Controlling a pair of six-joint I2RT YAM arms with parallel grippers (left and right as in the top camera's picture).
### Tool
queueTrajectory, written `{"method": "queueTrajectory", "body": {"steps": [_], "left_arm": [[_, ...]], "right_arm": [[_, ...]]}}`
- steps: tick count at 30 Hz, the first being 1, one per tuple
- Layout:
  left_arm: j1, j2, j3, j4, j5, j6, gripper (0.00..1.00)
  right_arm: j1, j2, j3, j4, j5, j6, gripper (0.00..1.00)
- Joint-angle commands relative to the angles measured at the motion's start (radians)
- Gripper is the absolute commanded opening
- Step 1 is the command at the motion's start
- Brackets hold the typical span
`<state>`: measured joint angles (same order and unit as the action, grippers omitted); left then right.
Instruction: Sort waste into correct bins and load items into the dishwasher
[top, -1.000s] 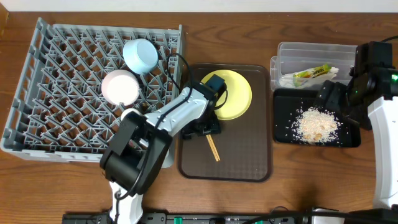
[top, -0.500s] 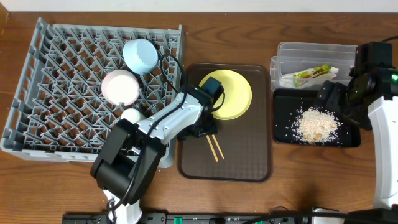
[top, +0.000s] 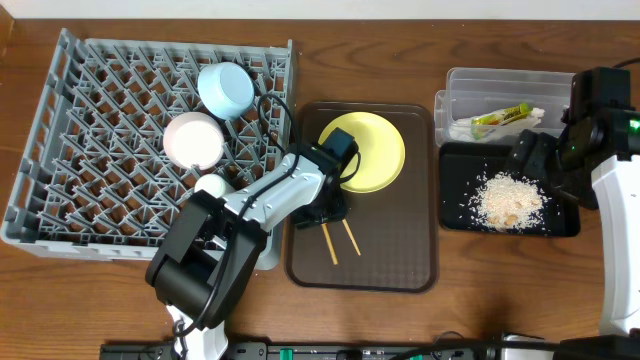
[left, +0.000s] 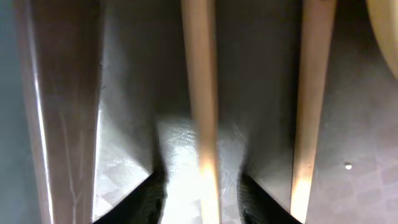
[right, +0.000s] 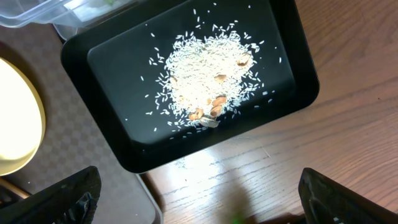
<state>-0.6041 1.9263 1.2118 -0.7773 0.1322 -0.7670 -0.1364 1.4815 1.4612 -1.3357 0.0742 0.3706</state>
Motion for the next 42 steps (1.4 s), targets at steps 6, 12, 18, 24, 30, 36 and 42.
{"method": "queueTrajectory", "body": {"steps": [6,12,18,24,30,36,42], "left_arm": [[-0.003,0.015,-0.019,0.002,0.013,-0.005,0.08],[-0.001,0.007,-0.019,0.001,0.011,-0.005,0.08],[0.016,-0.151,0.018,-0.018,0.0,0.158,0.08],[0.07,-0.36,0.018,-0.059,-0.022,0.312,0.08],[0.219,-0.526,0.021,-0.078,-0.103,0.525,0.08],[0.3,-0.494,0.021,-0.085,-0.104,0.645,0.08],[0.304,-0.377,0.021,-0.055,-0.126,0.659,0.25]], "right_arm": [[-0.006,-0.017,0.003,-0.015,-0.004,-0.013,0.99],[-0.006,-0.017,0.003,-0.016,-0.004,-0.013,0.99],[-0.006,-0.017,0.003,-0.019,-0.004,-0.013,0.99],[-0.006,-0.017,0.003,-0.016,-0.004,-0.02,0.99],[-0.006,-0.017,0.003,-0.017,-0.004,-0.02,0.99],[-0.006,-0.017,0.003,-0.015,-0.004,-0.02,0.99],[-0.006,-0.017,0.003,-0.018,-0.004,-0.02,0.99]]}}
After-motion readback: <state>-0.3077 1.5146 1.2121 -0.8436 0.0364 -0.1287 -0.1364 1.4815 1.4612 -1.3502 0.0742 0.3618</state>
